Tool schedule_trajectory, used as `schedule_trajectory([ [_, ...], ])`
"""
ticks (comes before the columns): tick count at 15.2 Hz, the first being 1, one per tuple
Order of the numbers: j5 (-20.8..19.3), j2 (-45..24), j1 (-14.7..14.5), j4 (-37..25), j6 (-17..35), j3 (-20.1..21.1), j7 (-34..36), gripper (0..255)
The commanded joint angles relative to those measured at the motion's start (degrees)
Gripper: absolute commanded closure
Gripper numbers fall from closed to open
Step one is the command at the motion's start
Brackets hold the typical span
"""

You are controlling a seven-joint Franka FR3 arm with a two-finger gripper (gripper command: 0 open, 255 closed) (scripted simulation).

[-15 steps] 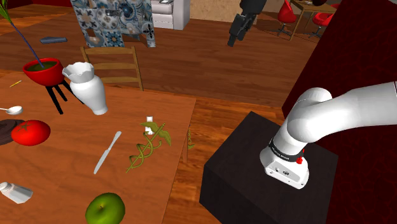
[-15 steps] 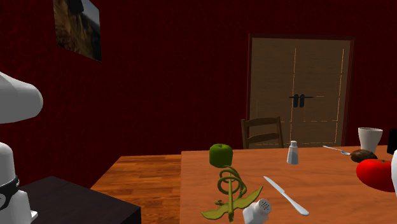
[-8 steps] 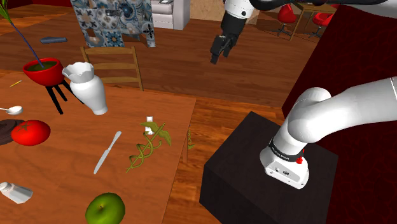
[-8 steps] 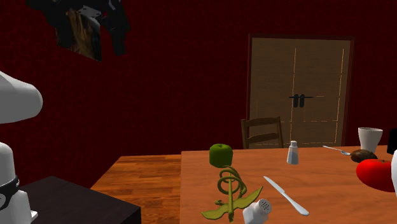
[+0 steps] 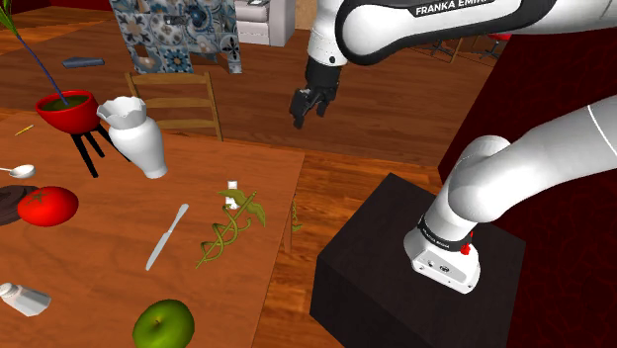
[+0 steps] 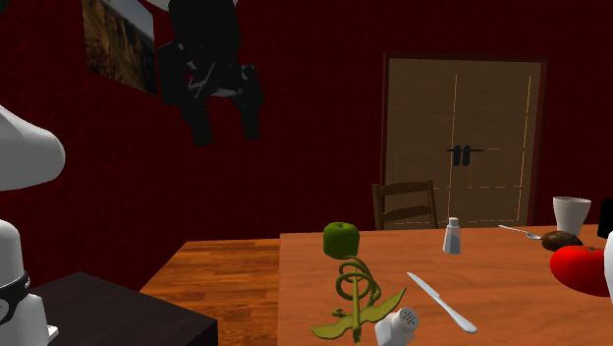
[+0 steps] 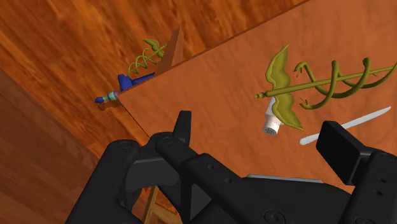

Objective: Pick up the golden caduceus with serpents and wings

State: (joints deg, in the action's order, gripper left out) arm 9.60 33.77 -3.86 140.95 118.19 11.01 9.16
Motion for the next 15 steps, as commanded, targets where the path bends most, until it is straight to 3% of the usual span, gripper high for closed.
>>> schedule_trajectory([
  [1,0.67,-2.57,-0.38,0.55,3.05,2.1,2.52,0],
  [9,-0.29,-17.66,-0.4,-3.04,13.83,10.16,13.28,0],
  [15,-6.3,-31.15,-0.2,-8.91,20.16,14.95,23.77,0],
])
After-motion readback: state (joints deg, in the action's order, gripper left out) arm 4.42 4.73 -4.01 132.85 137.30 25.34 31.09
